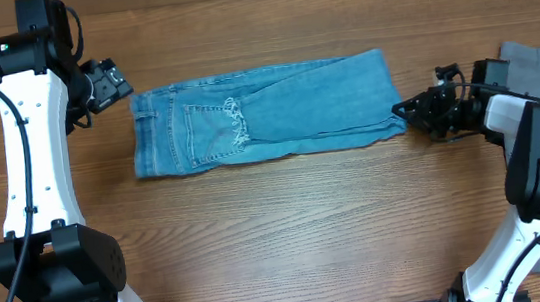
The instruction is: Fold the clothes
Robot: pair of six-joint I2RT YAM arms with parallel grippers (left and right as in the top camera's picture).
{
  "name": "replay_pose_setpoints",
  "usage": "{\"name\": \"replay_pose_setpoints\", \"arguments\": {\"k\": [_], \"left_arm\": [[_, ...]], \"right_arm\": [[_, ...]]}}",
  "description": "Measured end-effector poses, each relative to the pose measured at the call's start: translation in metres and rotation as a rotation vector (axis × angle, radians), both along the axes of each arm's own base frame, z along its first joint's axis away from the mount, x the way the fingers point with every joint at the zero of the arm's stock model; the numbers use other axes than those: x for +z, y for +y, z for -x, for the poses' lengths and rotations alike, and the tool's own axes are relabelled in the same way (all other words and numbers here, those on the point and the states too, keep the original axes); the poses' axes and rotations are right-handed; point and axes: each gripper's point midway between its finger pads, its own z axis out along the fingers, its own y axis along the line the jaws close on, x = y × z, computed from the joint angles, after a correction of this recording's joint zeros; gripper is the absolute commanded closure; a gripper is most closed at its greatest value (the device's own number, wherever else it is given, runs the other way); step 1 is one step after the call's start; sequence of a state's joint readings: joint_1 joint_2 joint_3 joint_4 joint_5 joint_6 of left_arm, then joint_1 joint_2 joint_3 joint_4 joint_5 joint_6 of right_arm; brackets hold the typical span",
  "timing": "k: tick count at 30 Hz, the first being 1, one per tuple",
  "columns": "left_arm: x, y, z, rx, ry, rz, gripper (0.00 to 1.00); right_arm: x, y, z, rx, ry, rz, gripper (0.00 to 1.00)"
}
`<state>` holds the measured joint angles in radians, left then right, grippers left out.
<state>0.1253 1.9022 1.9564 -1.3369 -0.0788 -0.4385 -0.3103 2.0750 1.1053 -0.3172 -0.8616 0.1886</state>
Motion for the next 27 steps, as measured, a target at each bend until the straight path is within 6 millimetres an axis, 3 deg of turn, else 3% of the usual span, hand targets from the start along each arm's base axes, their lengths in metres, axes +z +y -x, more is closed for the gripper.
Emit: {"name": "replay_pose_setpoints", "arguments": {"k": [6,8,9,11,15,19,22,25,26,27], "left_arm": [[0.002,0.0,-0.008,-0.002,-0.033,0.002,0.02],[0.003,-0.001,-0.011,-0.004,-0.047,0.007,0.57],[0.004,-0.003,-0.014,-0.007,-0.063,0.018,0.76],[0.006,-0.011,-0.02,-0.024,-0.087,0.062,0.96],[0.015,-0.047,-0.041,-0.1,-0.181,0.221,0.96],[0.013,-0.107,-0.055,-0.217,-0.208,0.311,0.96],[-0.012,-0.188,-0.054,-0.377,-0.152,0.333,0.96],[-0.04,-0.239,-0.048,-0.475,-0.097,0.338,0.96],[-0.067,-0.273,-0.041,-0.537,-0.041,0.337,0.96],[-0.08,-0.285,-0.036,-0.56,-0.015,0.336,0.96]], "right_arm": [[-0.001,-0.015,0.005,-0.026,0.01,-0.005,0.96],[-0.001,-0.017,0.004,-0.029,0.006,-0.003,0.96],[-0.001,-0.017,0.004,-0.028,0.004,-0.002,0.96],[-0.001,-0.017,0.004,-0.027,0.002,-0.001,0.96],[-0.001,-0.017,0.004,-0.026,-0.001,0.0,0.96],[0.0,-0.016,0.003,-0.023,-0.005,0.004,0.96],[0.0,-0.013,0.0,-0.014,-0.018,0.016,0.96],[0.0,-0.009,-0.002,-0.002,-0.027,0.023,0.96],[0.0,-0.007,-0.002,0.001,-0.027,0.024,0.96],[-0.001,-0.006,-0.002,0.004,-0.027,0.024,0.96]]}}
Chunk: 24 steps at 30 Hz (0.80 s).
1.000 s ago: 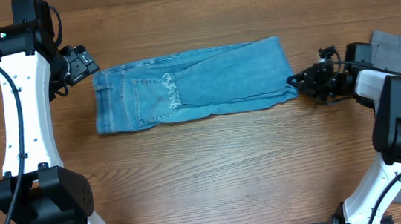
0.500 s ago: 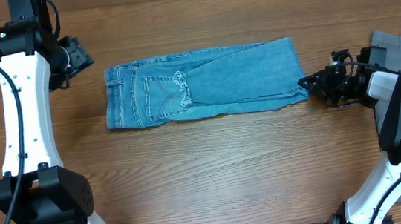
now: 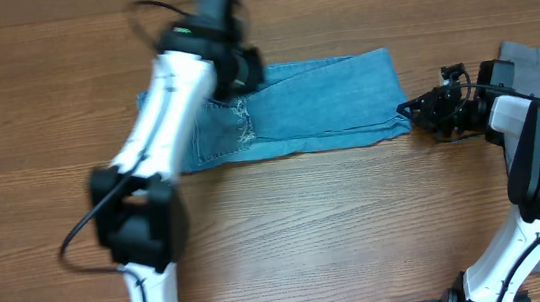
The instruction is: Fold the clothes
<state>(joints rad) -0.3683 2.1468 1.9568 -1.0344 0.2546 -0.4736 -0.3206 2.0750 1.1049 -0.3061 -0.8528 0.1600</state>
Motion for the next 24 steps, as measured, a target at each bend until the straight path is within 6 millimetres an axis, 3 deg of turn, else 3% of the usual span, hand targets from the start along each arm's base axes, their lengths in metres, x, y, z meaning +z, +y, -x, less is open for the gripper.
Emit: {"name": "replay_pose_setpoints", "arguments": {"k": [4,10,24], "left_arm": [[-0.054,-0.027,0.015,-0.039,0.107,-0.037,0.96],[-0.11,-0.019,0.037,-0.016,0.277,-0.105,0.96],[-0.112,-0.018,0.036,-0.014,0.294,-0.131,0.96]], "right_arm": [[0.0,0.001,0.0,0.002,0.0,0.0,0.96],[0.0,0.001,0.0,0.002,-0.001,-0.001,0.96],[0.0,0.001,0.0,0.003,-0.003,-0.001,0.96]]}}
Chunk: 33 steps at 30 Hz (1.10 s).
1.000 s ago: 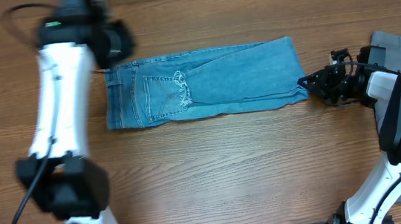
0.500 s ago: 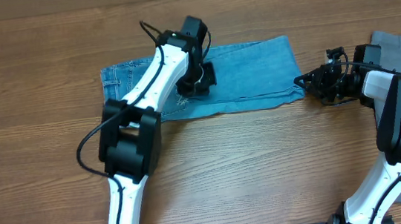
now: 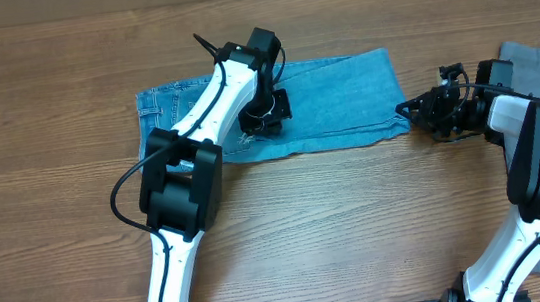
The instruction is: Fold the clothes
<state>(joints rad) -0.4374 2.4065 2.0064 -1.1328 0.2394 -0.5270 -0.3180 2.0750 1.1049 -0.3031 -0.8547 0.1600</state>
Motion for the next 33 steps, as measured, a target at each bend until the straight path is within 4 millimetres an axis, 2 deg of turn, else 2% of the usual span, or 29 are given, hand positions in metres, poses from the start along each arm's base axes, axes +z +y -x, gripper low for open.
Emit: {"name": "replay_pose_setpoints", "arguments": {"k": [2,9,12,15,23,33], "left_arm": [[0.008,0.003,-0.002,0.001,-0.008,-0.03,0.96],[0.056,0.003,-0.017,0.009,-0.088,-0.036,0.96],[0.06,0.005,-0.014,0.018,-0.08,-0.04,0.96],[0.051,0.009,-0.005,0.026,-0.04,-0.059,0.96],[0.011,0.018,0.032,0.037,0.105,-0.089,0.96],[-0.003,0.01,0.025,0.051,0.004,-0.011,0.96]], "right_arm": [[0.0,0.0,0.0,0.0,0.0,0.0,0.96],[0.0,0.0,0.0,-0.001,0.0,0.001,0.96],[0.0,0.0,0.0,0.0,-0.001,0.001,0.96],[0.0,0.0,0.0,-0.001,-0.001,0.001,0.96],[0.0,0.0,-0.001,0.0,-0.002,0.001,0.96],[0.0,-0.001,-0.001,-0.002,-0.003,0.005,0.96]]}}
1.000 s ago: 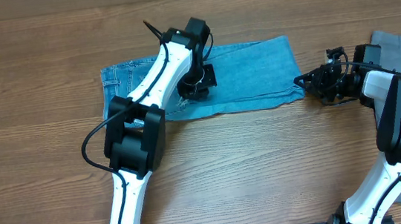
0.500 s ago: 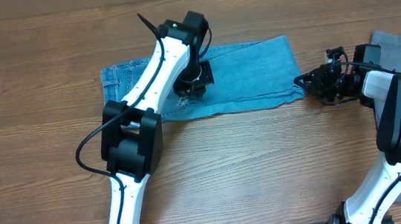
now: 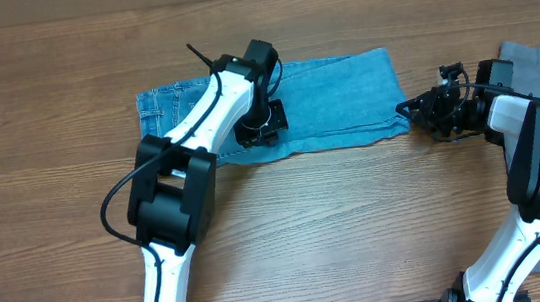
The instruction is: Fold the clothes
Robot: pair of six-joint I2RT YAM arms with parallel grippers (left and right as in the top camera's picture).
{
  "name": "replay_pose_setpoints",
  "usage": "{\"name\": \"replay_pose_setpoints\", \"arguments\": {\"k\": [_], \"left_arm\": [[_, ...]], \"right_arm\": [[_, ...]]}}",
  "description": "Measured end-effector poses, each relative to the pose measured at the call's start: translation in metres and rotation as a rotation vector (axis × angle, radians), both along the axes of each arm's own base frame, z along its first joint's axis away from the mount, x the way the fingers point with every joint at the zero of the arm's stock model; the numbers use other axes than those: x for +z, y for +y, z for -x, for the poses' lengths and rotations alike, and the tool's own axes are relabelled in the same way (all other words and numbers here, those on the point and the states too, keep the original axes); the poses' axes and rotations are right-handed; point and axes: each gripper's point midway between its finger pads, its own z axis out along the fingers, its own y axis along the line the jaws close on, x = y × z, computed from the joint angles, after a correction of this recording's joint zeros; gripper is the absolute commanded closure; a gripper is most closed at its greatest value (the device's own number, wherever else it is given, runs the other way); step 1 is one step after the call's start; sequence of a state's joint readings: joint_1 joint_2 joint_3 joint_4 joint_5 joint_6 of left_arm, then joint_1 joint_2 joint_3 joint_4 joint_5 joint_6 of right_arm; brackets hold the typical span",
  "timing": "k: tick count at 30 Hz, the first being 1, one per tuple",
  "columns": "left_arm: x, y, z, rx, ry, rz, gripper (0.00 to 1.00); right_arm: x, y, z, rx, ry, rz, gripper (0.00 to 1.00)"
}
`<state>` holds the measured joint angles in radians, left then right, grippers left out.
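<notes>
A pair of blue jeans [image 3: 335, 99], folded lengthwise, lies across the far middle of the wooden table [image 3: 359, 232], waistband to the left and hems to the right. My left arm reaches over the jeans. Its gripper [image 3: 260, 129] points down onto the denim near the front edge, about mid-length, and its jaws are hidden from above. My right gripper [image 3: 402, 110] lies low at the right end, its fingertips drawn to a point at the hem's front corner.
A grey cloth [image 3: 539, 54] lies at the right edge behind my right arm, and more grey fabric shows at the bottom right. The left arm's links cover the waistband half of the jeans.
My left gripper has shifted a little toward the front edge of the jeans and slightly left. The jeans and my right gripper are where they were.
My left gripper was off the jeans at their far left corner while the right one touched the hem. Then the left arm was blurred over the waistband, and the hem lay slightly further right. Since then it has rested on the middle of the jeans.
</notes>
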<state>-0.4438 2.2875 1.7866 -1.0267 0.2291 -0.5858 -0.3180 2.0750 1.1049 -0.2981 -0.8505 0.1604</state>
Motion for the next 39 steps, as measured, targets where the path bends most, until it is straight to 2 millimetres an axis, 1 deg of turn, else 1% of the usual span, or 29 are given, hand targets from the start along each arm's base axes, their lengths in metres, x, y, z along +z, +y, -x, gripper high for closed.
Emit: {"name": "replay_pose_setpoints", "arguments": {"k": [5,7,9,10,13,14,15,18,21,26,28,35,38,39], "left_arm": [[0.004,0.0,0.001,0.007,0.006,-0.002,0.96],[0.009,0.001,0.002,0.006,0.021,-0.015,0.96],[0.021,-0.001,-0.002,0.0,0.009,-0.03,0.96],[0.03,-0.004,-0.009,-0.003,-0.014,-0.032,0.96],[0.057,-0.013,-0.041,0.0,-0.148,-0.014,0.96],[0.064,-0.015,-0.053,0.005,-0.2,-0.013,0.96],[0.067,-0.014,-0.06,0.009,-0.23,-0.019,0.96],[0.064,-0.004,-0.071,0.022,-0.28,-0.084,0.96],[0.051,0.001,-0.076,0.028,-0.291,-0.121,0.96],[0.0,0.007,-0.072,0.021,-0.226,-0.18,0.96],[0.001,0.006,-0.075,0.025,-0.238,-0.177,0.96],[0.002,0.007,-0.076,0.026,-0.234,-0.189,0.96],[0.011,0.011,-0.081,0.028,-0.245,-0.222,0.96],[0.021,0.01,-0.089,0.034,-0.273,-0.224,0.96]], "right_arm": [[0.0,0.0,0.0,0.0,-0.003,0.001,0.96],[0.0,0.0,-0.001,0.0,-0.004,0.002,0.96],[0.0,0.0,-0.001,0.0,-0.004,0.002,0.96],[0.0,0.0,-0.001,0.0,-0.005,0.003,0.96],[0.0,0.0,-0.001,0.0,-0.005,0.002,0.96],[0.0,0.0,-0.001,-0.001,-0.005,0.003,0.96],[0.0,0.0,-0.001,0.0,-0.005,0.003,0.96],[0.0,0.0,-0.001,0.0,-0.006,0.003,0.96],[0.0,0.0,-0.001,0.0,-0.006,0.003,0.96],[0.0,-0.001,-0.001,0.0,-0.007,0.004,0.96],[0.001,-0.001,-0.002,0.0,-0.009,0.004,0.96],[0.001,-0.001,-0.002,0.0,-0.01,0.005,0.96],[0.001,-0.001,-0.002,0.0,-0.011,0.004,0.96],[0.001,-0.001,-0.002,-0.001,-0.011,0.004,0.96]]}}
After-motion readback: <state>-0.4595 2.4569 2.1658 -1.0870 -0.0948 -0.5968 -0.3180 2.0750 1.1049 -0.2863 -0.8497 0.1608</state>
